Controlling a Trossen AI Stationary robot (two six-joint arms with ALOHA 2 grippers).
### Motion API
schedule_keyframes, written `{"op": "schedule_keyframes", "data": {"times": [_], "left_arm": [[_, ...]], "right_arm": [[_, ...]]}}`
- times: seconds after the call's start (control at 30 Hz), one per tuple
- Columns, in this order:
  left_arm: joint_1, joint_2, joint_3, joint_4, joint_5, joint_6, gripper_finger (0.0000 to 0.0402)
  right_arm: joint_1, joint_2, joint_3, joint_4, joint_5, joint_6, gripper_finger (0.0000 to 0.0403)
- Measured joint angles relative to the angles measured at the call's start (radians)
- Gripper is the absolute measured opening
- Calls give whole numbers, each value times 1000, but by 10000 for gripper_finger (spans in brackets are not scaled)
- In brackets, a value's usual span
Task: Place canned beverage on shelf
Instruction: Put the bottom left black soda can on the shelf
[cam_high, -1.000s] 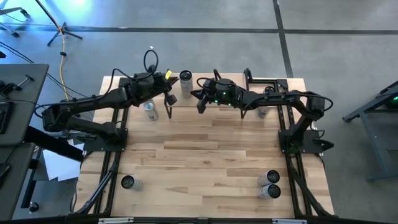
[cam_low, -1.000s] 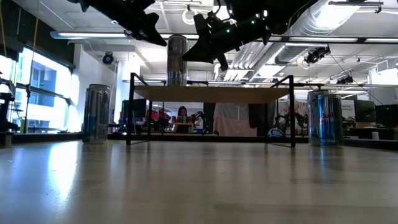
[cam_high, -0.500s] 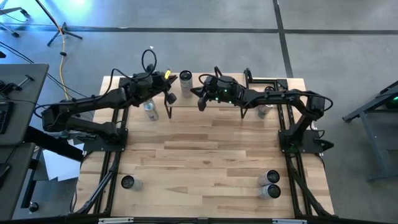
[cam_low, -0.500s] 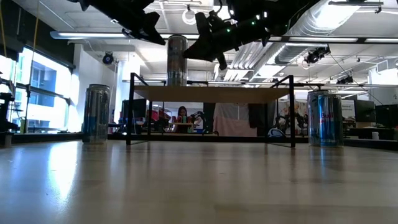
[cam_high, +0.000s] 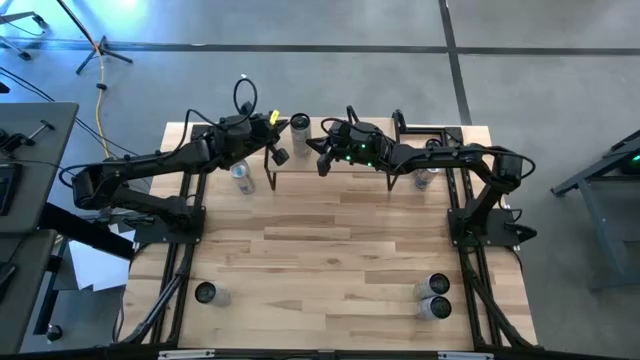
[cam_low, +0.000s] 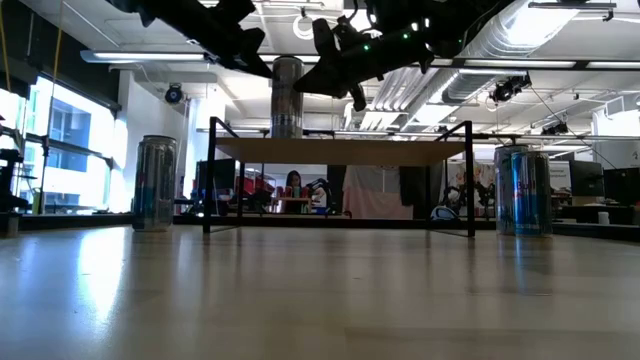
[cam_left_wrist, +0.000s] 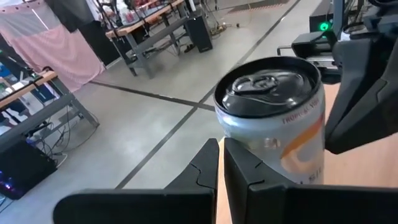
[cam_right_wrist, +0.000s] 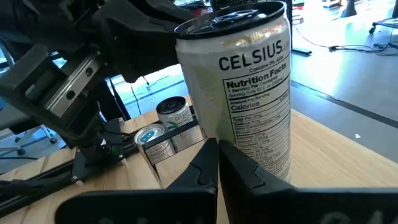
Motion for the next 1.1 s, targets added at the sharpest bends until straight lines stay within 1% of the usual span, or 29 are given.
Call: {"op": "schedule_keyframes", "data": {"times": [0.33,0.6,0.77,0.87,0.97,1.1], "left_arm": [[-39,-12,0,-29,-39,1,0],[-44,-32,0,-46,-33,-8,0],[-44,-32,0,-47,15,-53,0],[-55,-34,0,-47,9,-53,0],[-71,-60,-1,-53,-10,-46,0],[-106,-126,-1,-84,-13,-45,0]], "right_arm": [[0,1,0,-5,0,-23,0],[-7,1,0,-6,1,-27,0],[-16,2,0,-6,1,-30,0],[-21,2,0,-6,2,-29,0],[-26,2,0,-6,5,-31,0],[-36,2,0,-1,8,-22,0]]}}
